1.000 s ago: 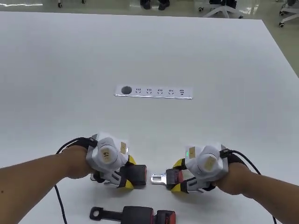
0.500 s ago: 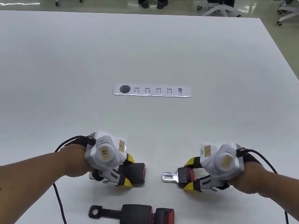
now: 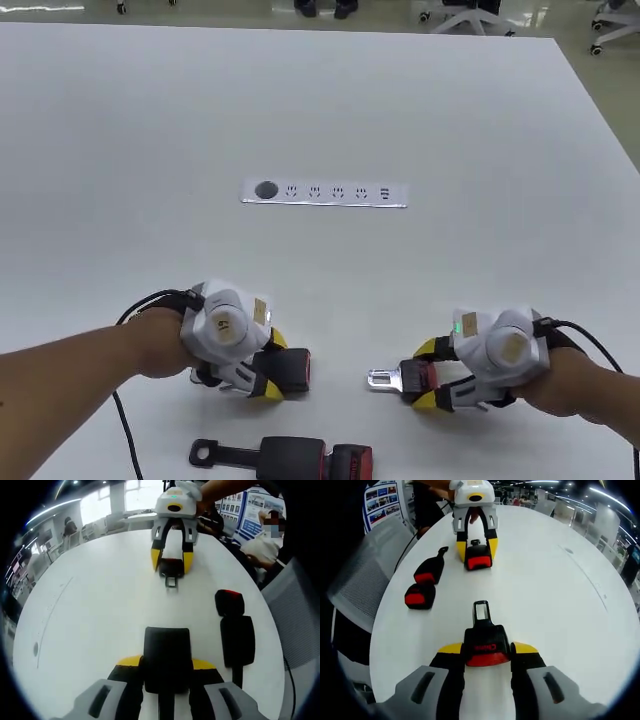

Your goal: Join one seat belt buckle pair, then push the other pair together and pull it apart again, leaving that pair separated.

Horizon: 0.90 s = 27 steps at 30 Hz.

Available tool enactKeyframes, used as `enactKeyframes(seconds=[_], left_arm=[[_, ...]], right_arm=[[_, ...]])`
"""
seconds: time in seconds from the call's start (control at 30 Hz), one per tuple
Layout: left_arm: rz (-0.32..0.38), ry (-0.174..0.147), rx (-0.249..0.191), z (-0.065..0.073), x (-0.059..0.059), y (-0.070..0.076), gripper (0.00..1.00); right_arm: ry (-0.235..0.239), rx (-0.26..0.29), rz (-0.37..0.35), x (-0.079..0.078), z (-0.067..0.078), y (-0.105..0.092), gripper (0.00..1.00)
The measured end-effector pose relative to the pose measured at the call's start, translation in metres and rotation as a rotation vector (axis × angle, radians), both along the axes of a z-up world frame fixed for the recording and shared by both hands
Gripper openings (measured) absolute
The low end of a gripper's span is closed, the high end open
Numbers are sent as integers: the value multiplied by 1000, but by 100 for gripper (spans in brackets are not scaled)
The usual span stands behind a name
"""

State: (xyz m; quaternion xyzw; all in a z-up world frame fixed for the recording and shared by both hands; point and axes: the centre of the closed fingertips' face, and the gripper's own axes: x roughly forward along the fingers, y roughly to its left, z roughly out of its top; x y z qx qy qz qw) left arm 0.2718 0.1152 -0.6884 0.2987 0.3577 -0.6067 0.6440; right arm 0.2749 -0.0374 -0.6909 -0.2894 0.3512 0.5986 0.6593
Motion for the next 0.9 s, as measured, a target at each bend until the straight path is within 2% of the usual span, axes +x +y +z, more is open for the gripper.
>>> enactKeyframes(seconds=[0.27, 0.8, 0.9], left_arm=[[3, 0, 3, 1, -1, -1, 35], [20, -4, 21, 1, -1, -2, 35], [22, -7, 25, 1, -1, -2, 36]], right_arm=[[3, 9, -5, -2, 3, -16, 34], [-7, 6, -20, -8, 4, -25, 35], [-11, 1, -61, -5, 4, -27, 38]])
